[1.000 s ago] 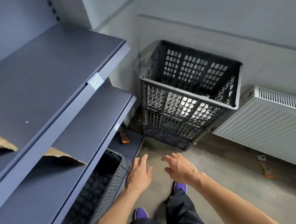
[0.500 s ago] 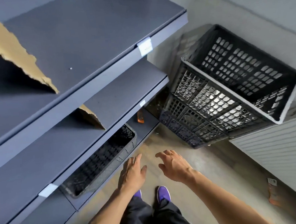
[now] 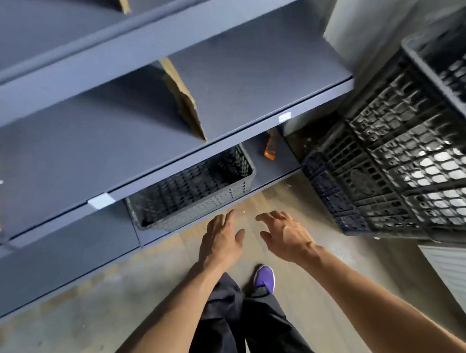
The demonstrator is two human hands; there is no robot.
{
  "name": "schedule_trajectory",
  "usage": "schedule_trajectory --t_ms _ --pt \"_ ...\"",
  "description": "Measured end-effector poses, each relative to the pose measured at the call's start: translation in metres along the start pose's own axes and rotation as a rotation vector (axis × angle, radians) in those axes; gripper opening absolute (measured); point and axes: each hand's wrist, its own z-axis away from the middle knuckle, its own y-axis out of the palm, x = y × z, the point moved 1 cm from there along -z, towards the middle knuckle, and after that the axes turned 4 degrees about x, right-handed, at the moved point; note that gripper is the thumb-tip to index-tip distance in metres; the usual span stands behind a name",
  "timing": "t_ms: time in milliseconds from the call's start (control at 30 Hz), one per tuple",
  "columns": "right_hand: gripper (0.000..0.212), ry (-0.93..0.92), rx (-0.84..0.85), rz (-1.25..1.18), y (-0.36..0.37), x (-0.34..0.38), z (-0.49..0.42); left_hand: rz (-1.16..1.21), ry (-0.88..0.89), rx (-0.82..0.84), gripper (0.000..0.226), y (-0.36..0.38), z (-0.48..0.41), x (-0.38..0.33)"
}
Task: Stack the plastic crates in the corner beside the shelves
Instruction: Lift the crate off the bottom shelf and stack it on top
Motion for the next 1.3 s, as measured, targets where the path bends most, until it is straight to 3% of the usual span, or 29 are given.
schedule_trajectory --t_ms 367,667,900,1000,1133,1300 --pt "0.047 -0.121 0.098 0.03 0.076 0.005 -0.083 -0.034 -0.187 -0.017 0.057 0.039 -0.03 0.089" --pt "0.052 -0.152 0.093 0.084 0.152 -0.006 -0.169 -0.188 -0.167 -0.064 0.062 0.068 -0.105 0.181" --pt "0.066 -0.222 -0.026 0.153 0.161 -0.001 -0.23 -0.317 -0.119 -0.221 0.077 0.094 -0.168 0.214" --pt "0.076 -0.218 -0.047 0.222 0.159 0.004 -0.251 -0.314 -0.132 -0.295 0.066 0.097 -0.179 0.215" --pt "0.079 -0.133 -0.059 0.32 0.167 -0.004 -0.269 -0.265 -0.114 -0.251 0.048 0.085 -0.191 0.22" --pt "0.057 -0.099 -0.146 0.466 0.177 -0.001 -0.266 -0.209 -0.131 -0.101 0.041 0.077 -0.2 0.23"
